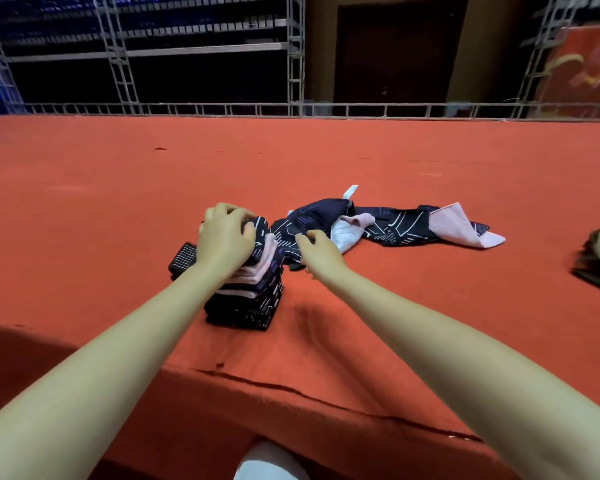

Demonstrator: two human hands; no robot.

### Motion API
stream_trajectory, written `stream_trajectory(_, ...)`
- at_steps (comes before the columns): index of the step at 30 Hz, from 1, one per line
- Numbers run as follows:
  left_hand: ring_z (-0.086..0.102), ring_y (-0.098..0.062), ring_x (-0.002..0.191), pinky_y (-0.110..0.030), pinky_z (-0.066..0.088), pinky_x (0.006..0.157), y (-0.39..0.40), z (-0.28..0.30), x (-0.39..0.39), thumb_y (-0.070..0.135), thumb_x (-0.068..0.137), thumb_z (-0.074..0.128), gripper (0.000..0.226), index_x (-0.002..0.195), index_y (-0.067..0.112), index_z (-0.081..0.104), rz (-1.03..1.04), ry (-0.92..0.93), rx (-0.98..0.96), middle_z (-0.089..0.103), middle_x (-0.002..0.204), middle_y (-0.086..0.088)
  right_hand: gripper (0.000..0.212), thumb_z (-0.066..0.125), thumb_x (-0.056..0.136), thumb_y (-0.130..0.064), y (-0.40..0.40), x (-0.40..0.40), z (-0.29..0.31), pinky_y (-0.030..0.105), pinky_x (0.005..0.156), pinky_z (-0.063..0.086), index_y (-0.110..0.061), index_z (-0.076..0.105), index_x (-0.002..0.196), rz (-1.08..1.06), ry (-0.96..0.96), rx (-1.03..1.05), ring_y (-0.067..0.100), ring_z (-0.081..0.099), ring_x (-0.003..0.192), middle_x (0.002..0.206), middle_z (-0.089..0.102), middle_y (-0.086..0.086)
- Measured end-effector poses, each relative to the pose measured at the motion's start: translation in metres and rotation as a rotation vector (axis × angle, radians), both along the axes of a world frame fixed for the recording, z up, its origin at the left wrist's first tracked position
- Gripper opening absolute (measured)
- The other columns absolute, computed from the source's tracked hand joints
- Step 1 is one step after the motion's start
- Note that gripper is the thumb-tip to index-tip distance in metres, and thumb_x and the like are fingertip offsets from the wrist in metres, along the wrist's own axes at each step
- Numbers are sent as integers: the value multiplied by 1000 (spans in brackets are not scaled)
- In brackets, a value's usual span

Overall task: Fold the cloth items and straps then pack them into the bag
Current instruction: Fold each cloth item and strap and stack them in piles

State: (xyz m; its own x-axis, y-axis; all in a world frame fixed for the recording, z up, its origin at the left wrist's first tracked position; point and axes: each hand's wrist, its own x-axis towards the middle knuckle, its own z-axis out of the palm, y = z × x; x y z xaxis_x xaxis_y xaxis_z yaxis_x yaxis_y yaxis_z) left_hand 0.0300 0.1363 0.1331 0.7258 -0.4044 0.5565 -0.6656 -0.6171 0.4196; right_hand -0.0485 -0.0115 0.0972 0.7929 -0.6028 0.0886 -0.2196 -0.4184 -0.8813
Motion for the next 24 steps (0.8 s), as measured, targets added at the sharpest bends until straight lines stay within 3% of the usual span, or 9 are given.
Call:
stream_trajectory(4, 42, -18, 111, -25, 34, 85, -42, 3, -34, 14, 90, 47, 26, 106, 20, 67, -186, -28, -107, 54, 112, 1, 22, 42, 88, -29, -51, -29, -13, 34, 70, 45, -17, 55, 102, -103, 7, 60, 24, 52, 71, 80, 60, 6)
stream_trajectory(7, 47, -19, 109, -28, 37, 87, -79, -8, -49, 11, 87, 49, 29, 106, 20, 68, -271, 3, -115, 56, 111, -1, 17, 38, 92, -18, -91, -52, -24, 28, 56, 40, -12, 54, 89, -183, 7, 129, 21, 49, 56, 68, 55, 8)
stream_trajectory(10, 52, -21, 110, -29, 37, 87, -114, -30, -47, 11, 84, 50, 31, 108, 20, 67, -293, 99, -77, 59, 112, -5, 16, 42, 92, -19, -126, -67, -40, 30, 58, 38, -14, 53, 81, -253, 8, 148, 21, 48, 56, 71, 57, 10)
stream_trajectory(14, 58, -25, 102, -33, 43, 86, -149, -72, -23, 15, 84, 54, 29, 111, 19, 65, -191, 307, -57, 61, 111, -10, 15, 47, 91, -21, -161, -72, -58, 33, 67, 43, -17, 59, 83, -279, -10, 134, 22, 54, 67, 77, 61, 7)
stream_trajectory(17, 60, -27, 103, -36, 48, 88, -174, -100, 1, 21, 84, 54, 31, 112, 18, 66, -149, 383, 14, 65, 112, -11, 18, 50, 89, -22, -182, -66, -71, 34, 88, 47, -21, 65, 98, -263, 14, -1, 22, 61, 94, 93, 66, 0)
stream_trajectory(20, 61, -34, 97, -38, 48, 80, -200, -115, 18, 26, 84, 53, 29, 106, 16, 68, -138, 364, 59, 68, 103, -14, 25, 51, 87, -26, -198, -56, -87, 38, 99, 42, -22, 66, 106, -242, 116, -190, 23, 56, 109, 110, 67, 0)
stream_trajectory(24, 58, -38, 95, -39, 44, 75, -232, -122, 25, 31, 83, 59, 21, 88, 11, 63, -139, 284, 164, 67, 95, -13, 26, 51, 87, -29, -214, -48, -99, 38, 100, 39, -25, 64, 109, -242, 188, -272, 24, 51, 113, 111, 65, -2)
